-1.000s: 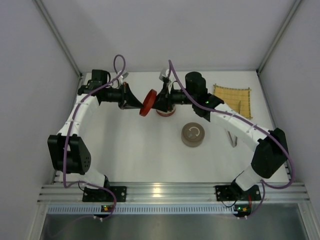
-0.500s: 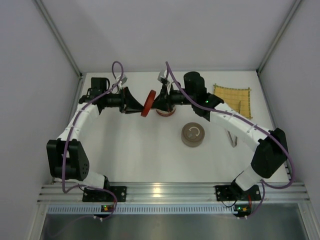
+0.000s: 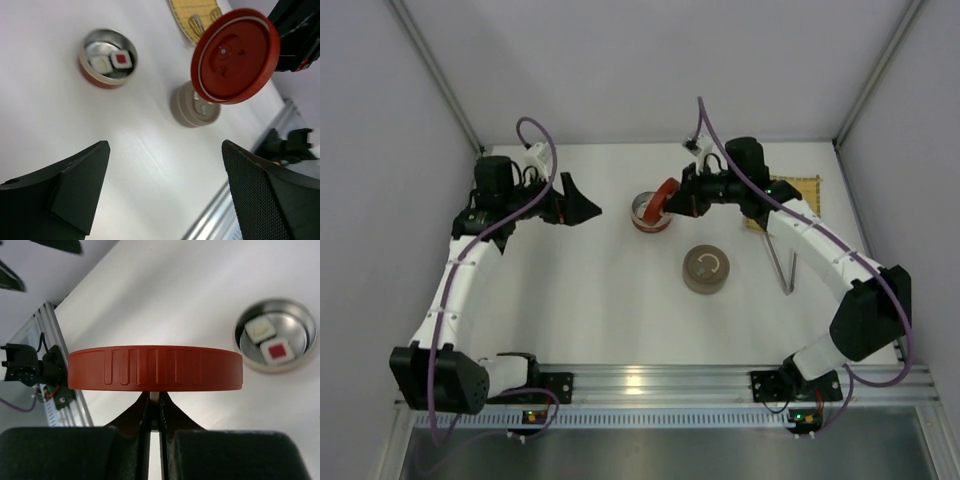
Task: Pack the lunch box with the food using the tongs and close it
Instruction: Pick up the box lid from the center of the board.
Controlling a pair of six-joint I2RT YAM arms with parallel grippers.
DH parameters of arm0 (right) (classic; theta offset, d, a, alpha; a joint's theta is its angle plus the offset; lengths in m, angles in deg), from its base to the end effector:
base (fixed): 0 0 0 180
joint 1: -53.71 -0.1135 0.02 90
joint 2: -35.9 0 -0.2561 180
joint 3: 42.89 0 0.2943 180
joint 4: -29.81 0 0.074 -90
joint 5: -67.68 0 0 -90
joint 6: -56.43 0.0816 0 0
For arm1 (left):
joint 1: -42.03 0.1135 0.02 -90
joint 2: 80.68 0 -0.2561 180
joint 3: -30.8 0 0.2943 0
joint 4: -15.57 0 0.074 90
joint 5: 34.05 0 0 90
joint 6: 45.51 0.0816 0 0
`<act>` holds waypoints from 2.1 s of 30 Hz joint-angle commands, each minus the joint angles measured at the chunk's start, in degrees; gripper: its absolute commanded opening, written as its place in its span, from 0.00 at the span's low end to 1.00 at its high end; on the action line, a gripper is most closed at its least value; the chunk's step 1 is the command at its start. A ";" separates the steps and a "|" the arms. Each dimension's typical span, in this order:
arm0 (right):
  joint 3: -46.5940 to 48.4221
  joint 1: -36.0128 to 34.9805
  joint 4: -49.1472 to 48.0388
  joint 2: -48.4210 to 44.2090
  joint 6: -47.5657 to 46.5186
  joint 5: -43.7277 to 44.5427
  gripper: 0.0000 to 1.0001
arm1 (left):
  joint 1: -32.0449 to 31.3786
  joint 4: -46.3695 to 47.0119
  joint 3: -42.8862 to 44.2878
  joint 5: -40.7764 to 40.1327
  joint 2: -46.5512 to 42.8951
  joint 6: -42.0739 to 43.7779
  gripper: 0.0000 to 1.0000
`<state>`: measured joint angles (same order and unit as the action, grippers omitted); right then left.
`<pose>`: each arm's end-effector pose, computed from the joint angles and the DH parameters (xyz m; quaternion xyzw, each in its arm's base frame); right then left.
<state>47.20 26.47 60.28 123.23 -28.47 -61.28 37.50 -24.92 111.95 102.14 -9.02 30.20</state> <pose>0.3532 0.2396 0.3196 -0.3242 0.7587 0.4099 0.3888 0.3358 -0.0857 0.3379 0.1243 0.8141 -0.4109 0.3910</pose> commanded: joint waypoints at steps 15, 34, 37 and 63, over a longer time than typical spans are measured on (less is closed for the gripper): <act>-11.35 6.24 -4.28 -2.34 55.52 4.51 0.00 | -34.44 8.69 -9.01 -35.28 -15.16 49.60 0.77; -17.59 3.08 -5.78 -2.34 74.87 1.43 0.00 | -52.59 13.26 -3.20 -44.44 2.34 58.93 0.52; -17.68 2.37 -6.04 -2.69 75.75 0.73 0.00 | -52.59 13.53 -3.20 -44.79 3.75 58.84 0.50; -19.09 2.20 -5.60 -5.33 77.07 -2.44 0.00 | -52.42 15.89 -6.36 -51.29 1.91 60.43 0.35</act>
<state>28.49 29.49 56.95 120.25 48.03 -61.92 -15.22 -14.12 106.40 53.05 -3.25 88.89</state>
